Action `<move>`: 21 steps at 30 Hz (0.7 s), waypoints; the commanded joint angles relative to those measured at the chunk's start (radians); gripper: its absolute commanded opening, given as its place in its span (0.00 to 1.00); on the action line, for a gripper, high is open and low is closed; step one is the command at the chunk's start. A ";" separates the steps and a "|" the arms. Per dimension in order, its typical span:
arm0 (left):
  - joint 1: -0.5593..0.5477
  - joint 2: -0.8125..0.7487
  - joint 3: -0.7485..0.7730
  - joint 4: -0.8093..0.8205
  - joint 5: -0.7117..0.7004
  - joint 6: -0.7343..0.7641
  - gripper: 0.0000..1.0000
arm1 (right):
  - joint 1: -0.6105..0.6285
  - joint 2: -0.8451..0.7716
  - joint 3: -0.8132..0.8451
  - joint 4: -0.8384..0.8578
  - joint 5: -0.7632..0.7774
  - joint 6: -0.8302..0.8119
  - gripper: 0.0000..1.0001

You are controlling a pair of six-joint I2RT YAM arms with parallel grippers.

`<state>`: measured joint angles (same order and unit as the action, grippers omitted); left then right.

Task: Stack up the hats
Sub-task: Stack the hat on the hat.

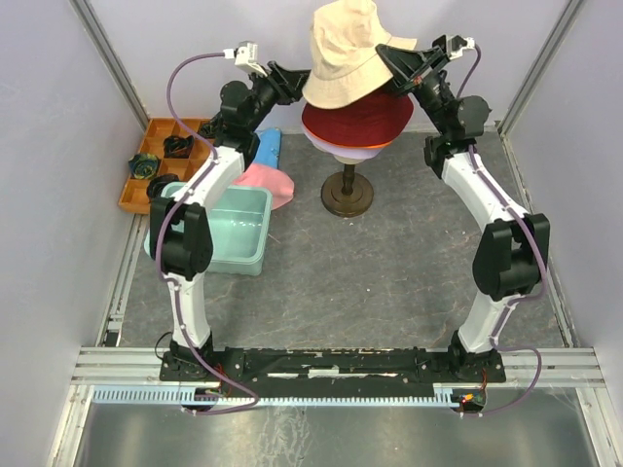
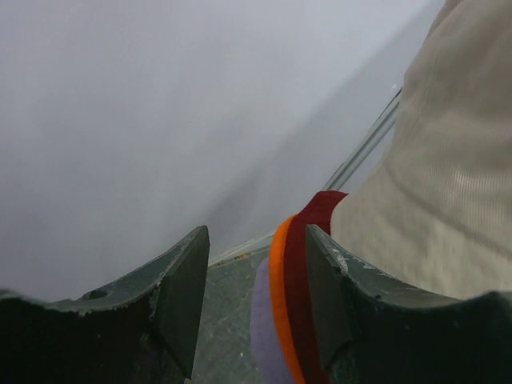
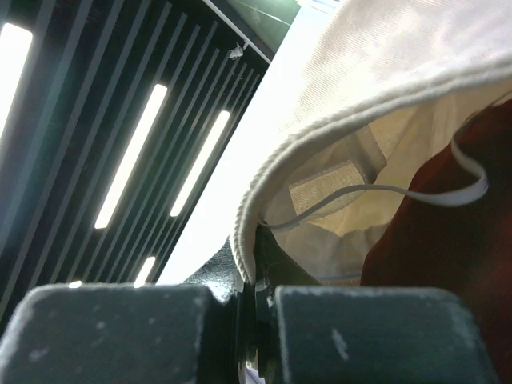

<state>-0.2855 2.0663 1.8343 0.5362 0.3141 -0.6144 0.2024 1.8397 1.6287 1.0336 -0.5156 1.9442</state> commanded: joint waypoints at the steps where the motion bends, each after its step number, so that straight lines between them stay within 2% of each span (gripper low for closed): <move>1: 0.005 -0.146 -0.063 0.123 -0.012 0.052 0.58 | -0.016 -0.115 -0.056 0.056 -0.044 -0.007 0.00; 9: 0.009 -0.258 -0.198 0.139 -0.011 0.070 0.57 | -0.041 -0.227 -0.256 0.014 -0.056 -0.072 0.00; 15: 0.011 -0.329 -0.290 0.139 -0.008 0.074 0.57 | -0.047 -0.245 -0.349 0.008 -0.061 -0.082 0.04; 21: 0.010 -0.351 -0.316 0.129 0.009 0.066 0.57 | -0.052 -0.257 -0.427 -0.018 -0.071 -0.119 0.07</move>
<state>-0.2806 1.7699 1.5261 0.6300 0.3157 -0.5777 0.1593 1.6318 1.2308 1.0031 -0.5621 1.8660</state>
